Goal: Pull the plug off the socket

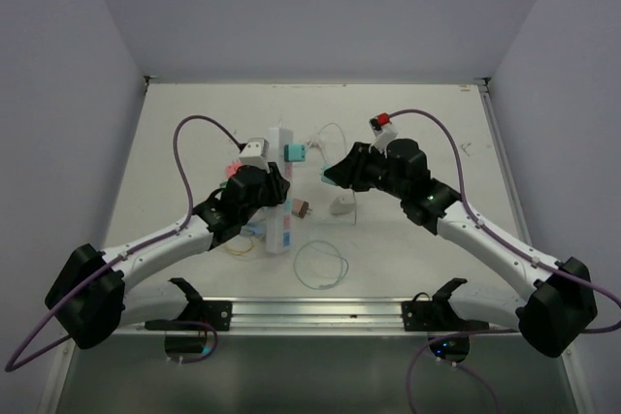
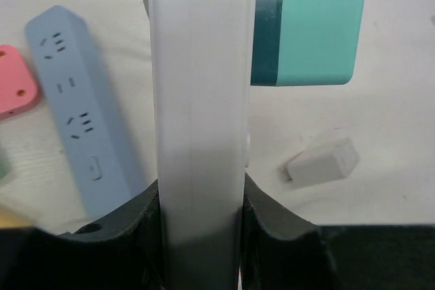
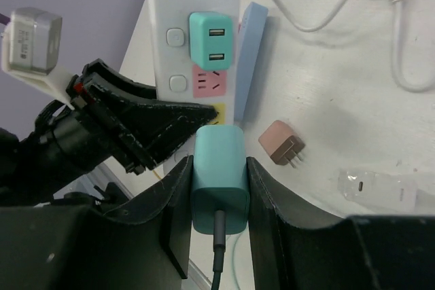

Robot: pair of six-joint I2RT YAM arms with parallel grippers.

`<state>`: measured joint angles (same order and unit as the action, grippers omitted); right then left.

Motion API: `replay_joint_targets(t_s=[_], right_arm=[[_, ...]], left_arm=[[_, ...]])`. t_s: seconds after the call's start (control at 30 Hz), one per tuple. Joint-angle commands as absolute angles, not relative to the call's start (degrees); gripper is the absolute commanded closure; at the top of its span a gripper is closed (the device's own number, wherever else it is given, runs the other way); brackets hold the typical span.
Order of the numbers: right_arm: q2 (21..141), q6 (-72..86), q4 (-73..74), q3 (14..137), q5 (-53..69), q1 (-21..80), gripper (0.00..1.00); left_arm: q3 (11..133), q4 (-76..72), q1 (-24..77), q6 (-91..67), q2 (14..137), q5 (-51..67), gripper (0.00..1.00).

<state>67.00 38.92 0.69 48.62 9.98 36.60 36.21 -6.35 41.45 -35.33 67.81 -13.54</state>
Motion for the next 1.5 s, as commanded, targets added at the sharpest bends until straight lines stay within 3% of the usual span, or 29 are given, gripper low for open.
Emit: replay_joint_targets(t_s=[0.0, 0.33, 0.53, 0.73, 0.83, 1.03, 1.23, 1.47], right_arm=[[63.81, 37.27, 2.81, 47.90, 8.61, 35.42, 1.00], [67.66, 37.00, 3.08, 47.64, 11.68, 35.16, 1.00], [76.35, 38.84, -2.72, 45.44, 16.16, 35.33, 0.93], [83.84, 38.32, -5.53, 45.27, 16.88, 35.33, 0.79], [84.99, 38.23, -6.06, 44.83, 16.00, 35.33, 0.55], [82.01, 36.48, -2.03, 45.44, 11.87, 35.24, 0.28], [75.60, 34.19, 1.58, 47.81, 9.49, 35.24, 0.15], [68.82, 33.05, 2.64, 50.97, 8.00, 35.33, 0.09]], left_arm=[[37.26, -5.01, 40.52, -34.98, 66.27, -23.90, 1.00], [35.69, -10.37, 40.43, -32.17, 63.37, -19.52, 1.00], [33.23, -18.70, 40.43, -31.55, 61.88, -10.75, 1.00], [31.64, -22.85, 40.52, -31.29, 62.49, -3.96, 1.00], [31.38, -23.03, 40.60, -31.03, 62.58, -3.25, 1.00], [31.29, -23.03, 40.60, -30.76, 62.84, -2.46, 1.00], [31.20, -23.03, 40.52, -30.67, 63.10, -1.32, 1.00], [31.29, -22.85, 40.52, -30.59, 63.46, -0.62, 1.00]])
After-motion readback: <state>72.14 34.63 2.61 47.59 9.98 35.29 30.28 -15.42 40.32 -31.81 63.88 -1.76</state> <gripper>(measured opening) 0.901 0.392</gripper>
